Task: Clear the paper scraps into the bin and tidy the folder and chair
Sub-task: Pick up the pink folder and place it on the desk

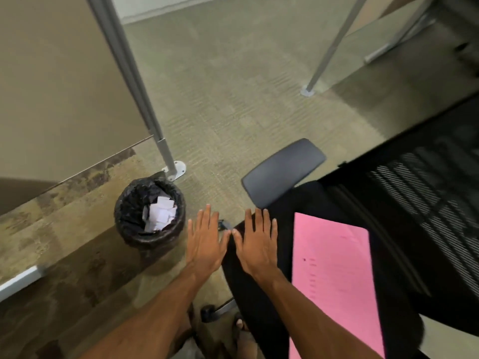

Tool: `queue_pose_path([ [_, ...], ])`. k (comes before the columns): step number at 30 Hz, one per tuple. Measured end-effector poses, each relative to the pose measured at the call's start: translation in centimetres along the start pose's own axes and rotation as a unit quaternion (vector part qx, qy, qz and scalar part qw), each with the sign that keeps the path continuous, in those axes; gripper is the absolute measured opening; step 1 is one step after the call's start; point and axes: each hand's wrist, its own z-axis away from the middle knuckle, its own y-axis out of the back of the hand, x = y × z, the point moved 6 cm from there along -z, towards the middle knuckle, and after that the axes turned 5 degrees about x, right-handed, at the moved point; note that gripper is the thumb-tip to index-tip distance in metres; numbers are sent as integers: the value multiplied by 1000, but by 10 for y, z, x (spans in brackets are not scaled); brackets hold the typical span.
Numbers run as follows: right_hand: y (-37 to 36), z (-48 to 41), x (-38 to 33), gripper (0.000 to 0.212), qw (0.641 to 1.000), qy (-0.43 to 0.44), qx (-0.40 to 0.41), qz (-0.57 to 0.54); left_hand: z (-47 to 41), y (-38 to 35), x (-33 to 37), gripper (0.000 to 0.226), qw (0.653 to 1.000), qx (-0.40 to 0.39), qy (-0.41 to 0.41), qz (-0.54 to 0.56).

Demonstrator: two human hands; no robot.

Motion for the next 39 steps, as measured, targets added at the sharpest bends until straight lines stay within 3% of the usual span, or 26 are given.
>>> queue_pose_path([
  [10, 11, 43, 125, 71, 991, -128, 7, -37, 30, -45, 119, 61, 994, -44, -101, -25],
  [18, 11, 89, 234, 76, 969, -246, -27, -16, 53, -89, 185, 77, 977, -101, -166, -87],
  [25, 12, 121, 298, 79, 929, -354, -68, -80, 73, -117, 198, 78, 980, -131, -124, -80],
  [31, 2, 126, 311, 86, 911, -382, -93, -127, 77, -120, 204, 76, 989, -115, -84, -34],
  [36, 0, 122, 320, 86, 903, -401, -91, -126, 75, -109, 209, 67, 993, -70, -35, 92],
  [39, -1, 122, 331, 83, 868, -455, -84, -178, 67, -104, 202, 54, 977, -33, 33, 208],
])
